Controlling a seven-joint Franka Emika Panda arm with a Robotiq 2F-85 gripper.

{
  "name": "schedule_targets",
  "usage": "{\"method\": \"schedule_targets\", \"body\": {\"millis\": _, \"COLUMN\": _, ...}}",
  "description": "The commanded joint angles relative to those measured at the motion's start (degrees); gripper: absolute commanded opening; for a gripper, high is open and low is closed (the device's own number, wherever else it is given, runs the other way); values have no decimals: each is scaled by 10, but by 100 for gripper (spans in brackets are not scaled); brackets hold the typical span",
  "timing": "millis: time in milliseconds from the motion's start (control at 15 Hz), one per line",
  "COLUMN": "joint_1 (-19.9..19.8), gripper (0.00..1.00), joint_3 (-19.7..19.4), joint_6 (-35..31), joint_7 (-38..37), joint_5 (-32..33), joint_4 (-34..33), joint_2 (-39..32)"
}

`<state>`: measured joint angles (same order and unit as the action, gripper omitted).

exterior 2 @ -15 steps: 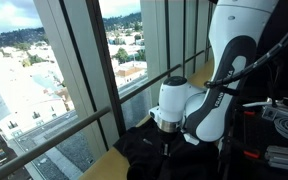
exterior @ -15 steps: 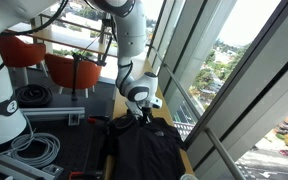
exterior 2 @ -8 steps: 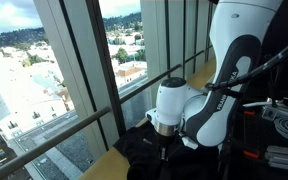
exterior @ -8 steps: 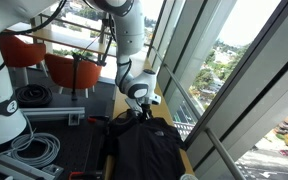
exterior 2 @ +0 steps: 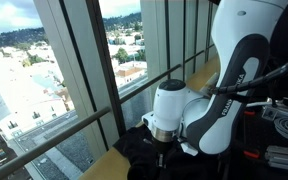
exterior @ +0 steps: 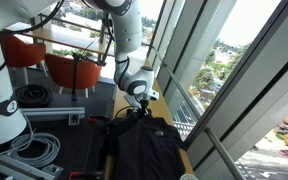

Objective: Close the zip of the jersey

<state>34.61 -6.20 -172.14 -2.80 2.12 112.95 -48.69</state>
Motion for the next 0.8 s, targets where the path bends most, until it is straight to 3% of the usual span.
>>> {"method": "schedule_targets", "body": {"millis": 0, "joint_1": 24, "gripper": 2, "joint_3": -1, "joint_6": 14, "joint_7": -35, "joint_5": 17, "joint_4": -15, "joint_2": -6}}
{"method": "schedule_targets", "body": {"millis": 733, "joint_1": 60, "gripper": 2, "joint_3": -9, "joint_6": 18, "joint_7": -44, "joint_5": 16, "joint_4": -23, "joint_2": -11}}
